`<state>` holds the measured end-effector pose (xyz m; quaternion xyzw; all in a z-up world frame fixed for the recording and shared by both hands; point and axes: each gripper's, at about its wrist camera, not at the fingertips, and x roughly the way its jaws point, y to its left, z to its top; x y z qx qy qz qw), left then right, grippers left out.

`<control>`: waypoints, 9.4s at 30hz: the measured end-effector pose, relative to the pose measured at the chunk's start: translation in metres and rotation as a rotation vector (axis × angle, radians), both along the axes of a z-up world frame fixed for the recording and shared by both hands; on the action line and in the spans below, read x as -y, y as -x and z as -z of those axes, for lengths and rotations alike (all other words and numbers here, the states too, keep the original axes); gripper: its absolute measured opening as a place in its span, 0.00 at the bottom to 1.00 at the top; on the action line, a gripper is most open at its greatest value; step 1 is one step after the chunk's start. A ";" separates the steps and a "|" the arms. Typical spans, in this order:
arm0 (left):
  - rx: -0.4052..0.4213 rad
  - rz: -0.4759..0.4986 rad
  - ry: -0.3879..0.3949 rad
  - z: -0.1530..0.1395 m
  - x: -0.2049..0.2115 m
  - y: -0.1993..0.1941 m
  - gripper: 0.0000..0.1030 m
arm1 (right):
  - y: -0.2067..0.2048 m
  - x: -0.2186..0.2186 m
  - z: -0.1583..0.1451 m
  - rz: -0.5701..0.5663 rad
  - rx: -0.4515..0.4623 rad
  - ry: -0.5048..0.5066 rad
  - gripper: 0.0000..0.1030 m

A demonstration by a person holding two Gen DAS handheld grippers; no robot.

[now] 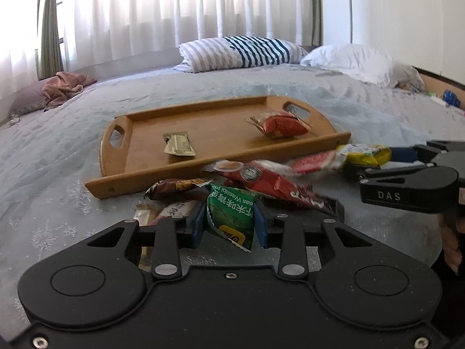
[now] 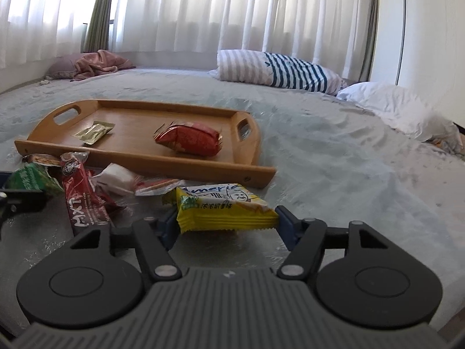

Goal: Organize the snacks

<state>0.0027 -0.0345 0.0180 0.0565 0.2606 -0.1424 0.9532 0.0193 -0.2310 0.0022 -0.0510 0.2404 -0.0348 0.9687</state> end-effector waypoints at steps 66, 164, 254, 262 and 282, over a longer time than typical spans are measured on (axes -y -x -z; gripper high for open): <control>0.052 -0.125 0.213 -0.076 -0.061 -0.141 0.31 | -0.125 0.022 -0.062 -0.068 0.018 -0.205 0.54; -0.039 -0.078 0.174 -0.035 -0.049 -0.143 0.90 | -0.122 0.010 -0.044 -0.222 -0.048 -0.172 1.00; -0.021 -0.024 0.071 0.002 -0.051 -0.014 0.40 | 0.007 -0.069 0.002 -0.472 0.026 -0.119 0.25; -0.087 -0.052 0.171 0.006 -0.054 -0.021 0.39 | 0.030 -0.058 -0.011 -0.383 0.078 -0.135 0.24; -0.080 -0.064 0.125 0.008 -0.044 -0.019 0.30 | 0.023 -0.069 0.005 -0.449 -0.022 -0.105 0.55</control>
